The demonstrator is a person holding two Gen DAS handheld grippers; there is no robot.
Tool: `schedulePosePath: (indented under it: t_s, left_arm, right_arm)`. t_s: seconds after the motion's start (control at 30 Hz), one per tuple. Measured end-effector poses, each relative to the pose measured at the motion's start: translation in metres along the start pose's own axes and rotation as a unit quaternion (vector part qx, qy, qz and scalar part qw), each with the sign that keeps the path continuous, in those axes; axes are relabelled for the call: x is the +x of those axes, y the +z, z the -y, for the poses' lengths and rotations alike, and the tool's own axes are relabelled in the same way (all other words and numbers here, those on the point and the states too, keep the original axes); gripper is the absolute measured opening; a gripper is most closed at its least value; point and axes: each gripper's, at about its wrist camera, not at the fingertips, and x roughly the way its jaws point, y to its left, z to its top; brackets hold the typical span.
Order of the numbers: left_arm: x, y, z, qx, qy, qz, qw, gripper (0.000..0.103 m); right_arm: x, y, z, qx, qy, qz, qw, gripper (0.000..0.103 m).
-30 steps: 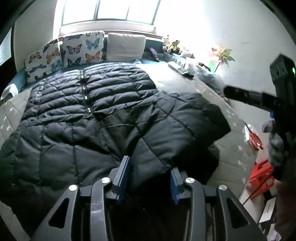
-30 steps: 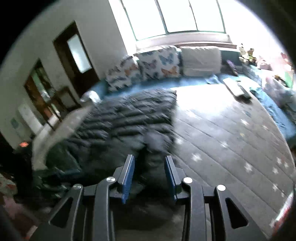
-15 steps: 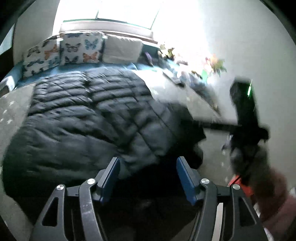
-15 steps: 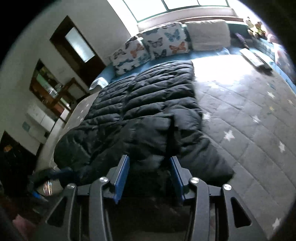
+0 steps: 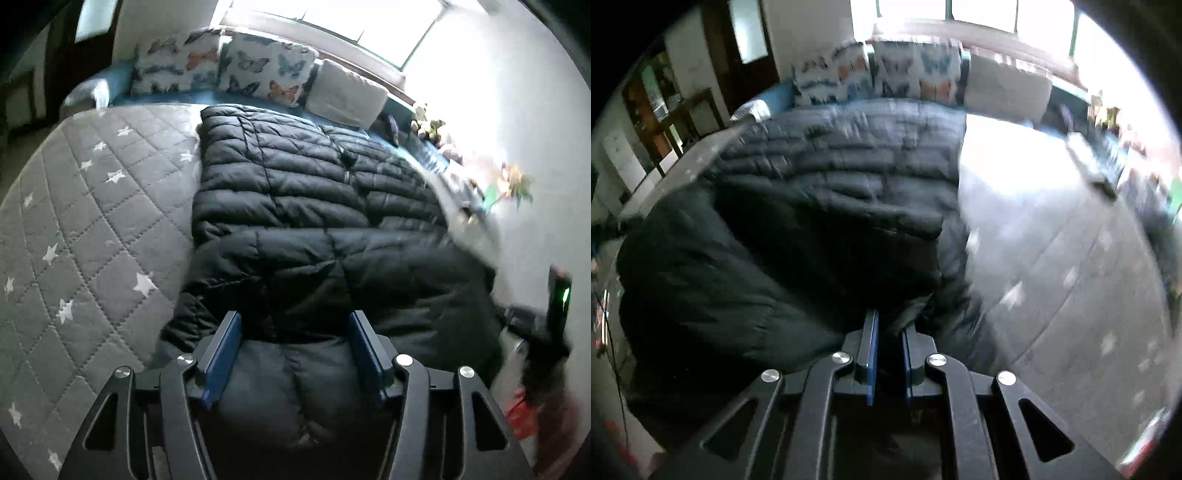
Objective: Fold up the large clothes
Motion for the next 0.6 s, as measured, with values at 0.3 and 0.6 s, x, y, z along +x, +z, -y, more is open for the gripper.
schedulePosePath:
  t_s: [0.3, 0.6]
  left_arm:
    - [0.000, -0.011, 0.011, 0.061, 0.044, -0.002, 0.9972, 0.063]
    - [0.005, -0.016, 0.028, 0.090, 0.066, -0.003, 0.9938, 0.063]
  right_arm:
    - [-0.070, 0.018, 0.015, 0.008, -0.037, 0.059, 0.998, 0.019]
    - [-0.046, 0.048, -0.038, -0.082, -0.031, 0.061, 0.994, 0.021]
